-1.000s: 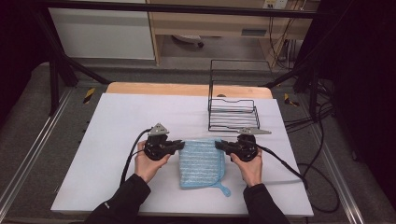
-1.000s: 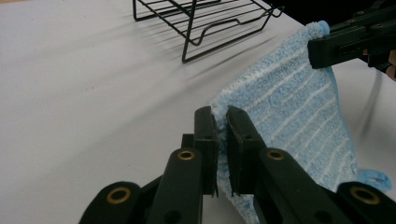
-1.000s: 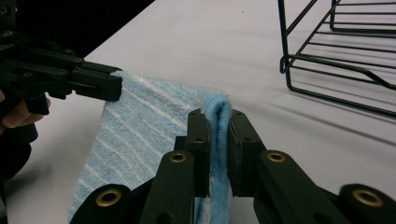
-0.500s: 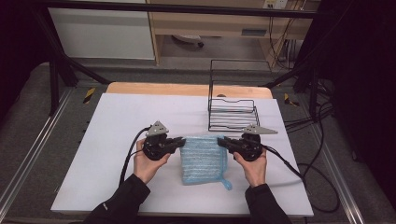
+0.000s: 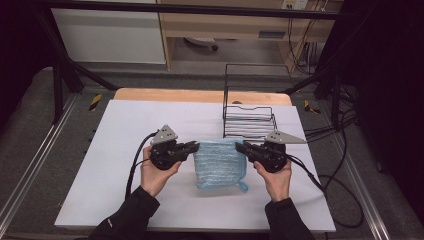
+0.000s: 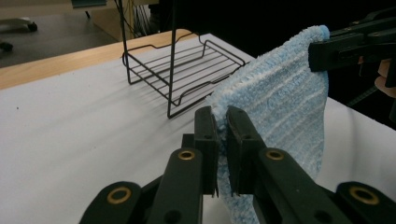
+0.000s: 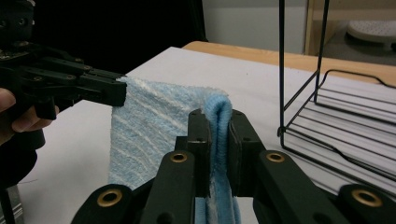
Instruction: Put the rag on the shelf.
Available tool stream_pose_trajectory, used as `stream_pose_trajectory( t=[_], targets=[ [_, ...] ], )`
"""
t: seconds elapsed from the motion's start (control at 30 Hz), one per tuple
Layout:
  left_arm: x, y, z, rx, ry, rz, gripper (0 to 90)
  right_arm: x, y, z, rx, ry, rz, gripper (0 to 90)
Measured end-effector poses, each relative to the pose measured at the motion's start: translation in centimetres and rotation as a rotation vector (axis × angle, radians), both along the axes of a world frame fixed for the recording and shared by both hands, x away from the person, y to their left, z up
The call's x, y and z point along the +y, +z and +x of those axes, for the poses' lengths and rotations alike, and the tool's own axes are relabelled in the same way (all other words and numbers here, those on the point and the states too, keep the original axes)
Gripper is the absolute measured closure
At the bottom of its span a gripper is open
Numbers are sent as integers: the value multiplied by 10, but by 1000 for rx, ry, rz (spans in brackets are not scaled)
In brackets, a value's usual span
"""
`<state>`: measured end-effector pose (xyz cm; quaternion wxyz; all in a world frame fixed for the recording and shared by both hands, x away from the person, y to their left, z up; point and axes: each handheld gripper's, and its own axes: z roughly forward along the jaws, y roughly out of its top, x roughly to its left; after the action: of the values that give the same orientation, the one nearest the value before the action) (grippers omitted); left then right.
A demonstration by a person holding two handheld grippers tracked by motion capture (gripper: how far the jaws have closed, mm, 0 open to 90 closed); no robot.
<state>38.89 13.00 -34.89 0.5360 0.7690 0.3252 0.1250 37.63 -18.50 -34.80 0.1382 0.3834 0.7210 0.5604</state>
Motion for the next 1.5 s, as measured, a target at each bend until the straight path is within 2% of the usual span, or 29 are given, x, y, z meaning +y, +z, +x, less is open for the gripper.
stream_pose_trajectory(
  t=[0.23, 0.57, 1.1, 1.13, 1.3, 1.5],
  targets=[
    [0, 14, -3, -39, 3, -23, 835, 0, 18, -7, -60, -8, 5, 818],
    [-10, 32, 2, -89, 15, -48, 836, -7, 35, -9, -117, -45, 25, 819],
    [-27, 58, 10, -158, 27, -137, 838, -13, 60, -14, -235, -125, 33, 820],
    [-27, 59, 10, -165, 27, -143, 838, -14, 64, -15, -252, -132, 38, 820],
    [-28, 69, 10, -205, 29, -170, 839, -15, 72, -15, -278, -139, 49, 821],
    [-33, 76, 13, -228, 30, -185, 839, -17, 82, -17, -317, -159, 45, 821]
  ],
)
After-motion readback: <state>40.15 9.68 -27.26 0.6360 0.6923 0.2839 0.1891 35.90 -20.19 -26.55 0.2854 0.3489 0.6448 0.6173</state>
